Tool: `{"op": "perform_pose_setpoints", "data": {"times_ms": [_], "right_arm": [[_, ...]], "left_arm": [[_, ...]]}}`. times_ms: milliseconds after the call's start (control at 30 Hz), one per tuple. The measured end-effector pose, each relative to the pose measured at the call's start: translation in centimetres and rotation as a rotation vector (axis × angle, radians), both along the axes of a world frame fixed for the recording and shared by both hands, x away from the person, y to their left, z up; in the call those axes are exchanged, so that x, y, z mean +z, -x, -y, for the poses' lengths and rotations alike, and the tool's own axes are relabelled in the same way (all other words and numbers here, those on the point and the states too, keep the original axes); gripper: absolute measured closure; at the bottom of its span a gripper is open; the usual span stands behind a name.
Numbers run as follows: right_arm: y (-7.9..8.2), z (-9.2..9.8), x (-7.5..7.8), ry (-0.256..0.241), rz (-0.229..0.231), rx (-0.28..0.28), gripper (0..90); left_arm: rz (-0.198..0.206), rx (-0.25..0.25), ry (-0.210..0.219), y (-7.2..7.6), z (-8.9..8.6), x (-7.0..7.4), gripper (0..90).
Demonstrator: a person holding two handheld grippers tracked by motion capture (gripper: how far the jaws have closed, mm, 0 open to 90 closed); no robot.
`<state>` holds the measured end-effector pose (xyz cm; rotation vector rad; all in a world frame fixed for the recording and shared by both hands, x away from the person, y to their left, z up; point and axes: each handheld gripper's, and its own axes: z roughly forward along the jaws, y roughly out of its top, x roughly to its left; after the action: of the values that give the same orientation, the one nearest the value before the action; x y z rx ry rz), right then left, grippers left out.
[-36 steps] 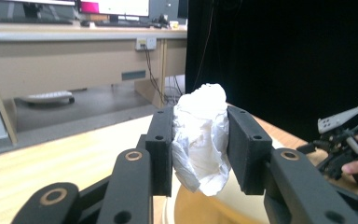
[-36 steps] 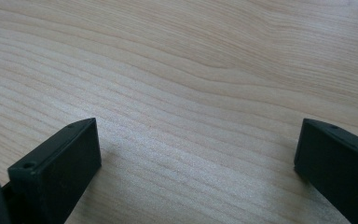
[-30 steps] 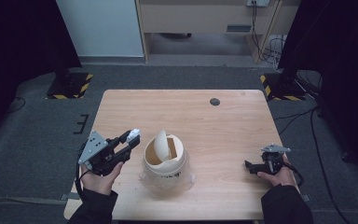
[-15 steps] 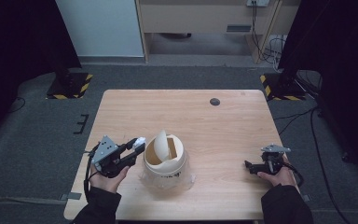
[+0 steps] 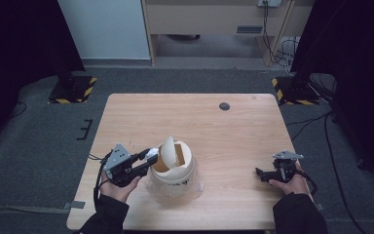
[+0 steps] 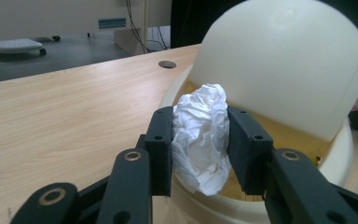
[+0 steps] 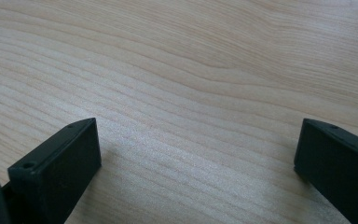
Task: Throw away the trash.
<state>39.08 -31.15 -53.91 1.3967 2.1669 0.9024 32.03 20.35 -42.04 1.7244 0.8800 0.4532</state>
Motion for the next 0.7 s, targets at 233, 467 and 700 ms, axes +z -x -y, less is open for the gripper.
{"op": "perform_pose_setpoints", "data": {"times_ms": [233,467,700], "right_arm": [[0.0,0.0,0.0,0.0,0.0,0.0,0.8],[0.0,0.0,0.0,0.0,0.0,0.0,0.8],[0.0,0.0,0.0,0.0,0.0,0.0,0.8]], "left_arm": [[-0.01,-0.015,-0.01,-0.16,0.47,-0.32,62.8],[-0.024,-0.025,-0.019,-0.31,0.75,-0.59,61.6],[-0.017,-0.034,-0.011,-0.39,0.83,-0.64,55.1]]}}
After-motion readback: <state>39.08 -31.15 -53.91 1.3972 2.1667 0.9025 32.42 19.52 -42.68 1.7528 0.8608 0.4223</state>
